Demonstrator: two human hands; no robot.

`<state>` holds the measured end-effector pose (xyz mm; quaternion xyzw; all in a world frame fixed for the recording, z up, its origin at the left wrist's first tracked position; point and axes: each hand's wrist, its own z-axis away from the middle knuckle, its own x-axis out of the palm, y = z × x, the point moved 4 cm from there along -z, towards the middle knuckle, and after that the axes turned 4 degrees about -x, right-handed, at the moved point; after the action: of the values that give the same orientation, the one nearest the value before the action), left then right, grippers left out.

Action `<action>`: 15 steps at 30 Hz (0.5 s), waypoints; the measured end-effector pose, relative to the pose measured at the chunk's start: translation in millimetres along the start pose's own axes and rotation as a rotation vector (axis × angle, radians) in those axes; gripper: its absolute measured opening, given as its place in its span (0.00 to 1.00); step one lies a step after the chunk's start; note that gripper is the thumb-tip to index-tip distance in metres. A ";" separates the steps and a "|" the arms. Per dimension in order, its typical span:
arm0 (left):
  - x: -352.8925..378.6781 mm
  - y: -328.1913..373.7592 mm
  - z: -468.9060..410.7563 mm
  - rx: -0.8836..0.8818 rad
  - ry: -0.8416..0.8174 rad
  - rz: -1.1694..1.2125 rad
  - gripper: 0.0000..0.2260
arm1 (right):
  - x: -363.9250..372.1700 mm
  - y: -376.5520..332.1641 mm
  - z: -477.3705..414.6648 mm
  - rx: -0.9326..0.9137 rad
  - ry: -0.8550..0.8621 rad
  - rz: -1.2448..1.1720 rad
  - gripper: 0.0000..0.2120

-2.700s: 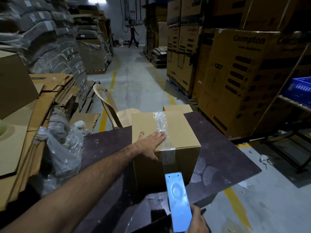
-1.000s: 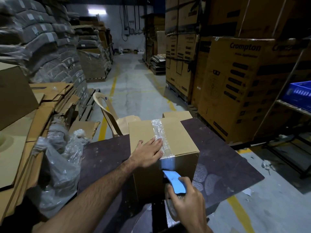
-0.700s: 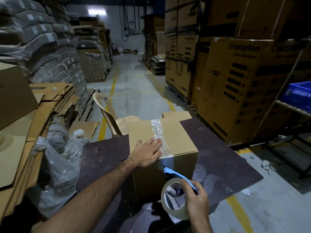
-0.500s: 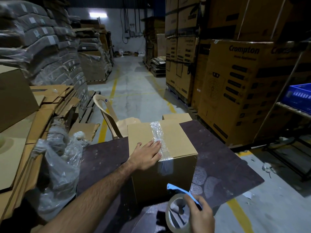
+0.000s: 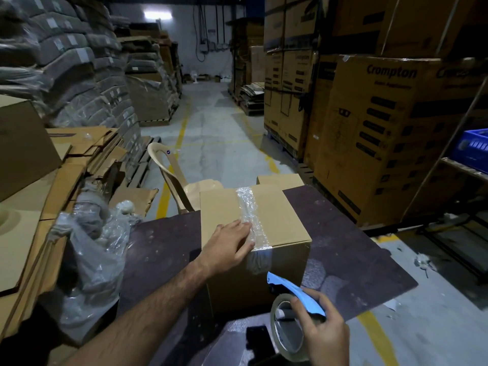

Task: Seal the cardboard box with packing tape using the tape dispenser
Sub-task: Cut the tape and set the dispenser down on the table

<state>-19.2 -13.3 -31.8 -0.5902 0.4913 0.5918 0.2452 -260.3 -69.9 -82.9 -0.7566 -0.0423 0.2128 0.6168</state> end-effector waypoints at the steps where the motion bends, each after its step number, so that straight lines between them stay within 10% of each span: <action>1: -2.6 4.7 5.7 0.003 0.066 0.068 0.24 | -2.0 -0.1 -1.2 -0.021 0.008 0.011 0.10; 8: -5.5 59.5 41.9 -0.128 0.347 0.605 0.14 | -30.1 -14.7 -24.5 -0.230 0.105 0.132 0.16; 15: 48.0 117.5 13.2 -0.314 -0.093 0.941 0.08 | -53.5 -27.4 -56.9 -0.370 0.083 0.342 0.32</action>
<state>-136.2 -62.3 -44.9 -0.3071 0.5979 0.7308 -0.1187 -282.1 -133.0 -34.0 -0.8609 0.0734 0.2713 0.4241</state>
